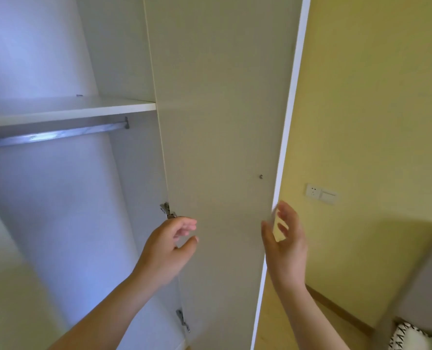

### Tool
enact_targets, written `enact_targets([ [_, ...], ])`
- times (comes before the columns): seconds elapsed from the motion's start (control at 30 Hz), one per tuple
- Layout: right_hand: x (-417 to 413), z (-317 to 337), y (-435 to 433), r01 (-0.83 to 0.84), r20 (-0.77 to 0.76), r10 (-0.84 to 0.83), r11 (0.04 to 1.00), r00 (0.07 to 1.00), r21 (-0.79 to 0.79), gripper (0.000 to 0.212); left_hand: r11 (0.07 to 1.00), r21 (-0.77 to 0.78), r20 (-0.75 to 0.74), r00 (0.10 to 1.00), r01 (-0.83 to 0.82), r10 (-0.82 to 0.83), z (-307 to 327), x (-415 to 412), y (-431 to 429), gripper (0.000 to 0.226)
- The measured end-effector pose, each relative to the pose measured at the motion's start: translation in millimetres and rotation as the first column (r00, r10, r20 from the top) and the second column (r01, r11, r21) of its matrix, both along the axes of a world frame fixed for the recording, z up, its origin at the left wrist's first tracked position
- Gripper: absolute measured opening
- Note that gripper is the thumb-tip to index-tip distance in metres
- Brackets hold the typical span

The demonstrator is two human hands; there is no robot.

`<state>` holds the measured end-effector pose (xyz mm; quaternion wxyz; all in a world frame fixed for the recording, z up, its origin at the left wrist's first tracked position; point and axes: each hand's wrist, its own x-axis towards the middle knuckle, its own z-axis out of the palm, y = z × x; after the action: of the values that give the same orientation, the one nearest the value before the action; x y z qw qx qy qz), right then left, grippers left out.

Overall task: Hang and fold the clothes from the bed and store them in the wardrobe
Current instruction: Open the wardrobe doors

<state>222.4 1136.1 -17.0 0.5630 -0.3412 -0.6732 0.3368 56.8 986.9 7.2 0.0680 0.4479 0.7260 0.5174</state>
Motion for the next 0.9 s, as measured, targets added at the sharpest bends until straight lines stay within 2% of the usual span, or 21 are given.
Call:
enact_targets([
  [0.03,-1,3,-10,0.070,-0.052,-0.068,0.997,0.996,0.042,0.028,1.000,0.004,-0.004,1.000,-0.018,0.018,-1,-1,-5,0.028],
  [0.1,-5,9,-27,0.049,-0.096,-0.036,0.989,0.995,0.138,0.027,0.998,0.015,-0.001,0.998,-0.059,0.059,-3,-7,-18,0.027],
  [0.17,-16,15,-43,-0.183,-0.035,0.189,0.975,0.981,0.126,0.017,0.994,0.023,-0.001,0.995,-0.104,0.104,-3,-17,-33,0.026],
  [0.23,-35,17,-57,-0.402,0.049,0.400,0.914,0.915,0.053,0.019,0.985,0.026,-0.015,0.985,-0.169,0.169,-1,-30,-52,0.024],
  [0.3,-58,20,-71,-0.506,0.102,0.503,0.862,0.858,0.010,0.020,0.968,0.051,-0.033,0.968,-0.246,0.248,1,-45,-73,0.024],
  [0.4,-93,27,-95,-0.614,0.085,0.616,0.787,0.783,-0.051,0.019,0.929,0.092,-0.043,0.931,-0.359,0.364,5,-72,-112,0.025],
  [0.5,-128,36,-123,-0.685,0.079,0.691,0.723,0.719,-0.087,0.022,0.882,0.112,-0.036,0.885,-0.458,0.464,10,-100,-157,0.023],
  [0.67,-182,47,-163,-0.761,0.110,0.769,0.640,0.630,-0.110,0.028,0.797,0.130,-0.114,0.789,-0.590,0.603,21,-135,-217,0.021],
  [0.9,-230,62,-180,-0.839,0.117,0.843,0.536,0.526,-0.095,0.024,0.676,0.139,-0.181,0.652,-0.724,0.736,46,-158,-239,0.026],
])
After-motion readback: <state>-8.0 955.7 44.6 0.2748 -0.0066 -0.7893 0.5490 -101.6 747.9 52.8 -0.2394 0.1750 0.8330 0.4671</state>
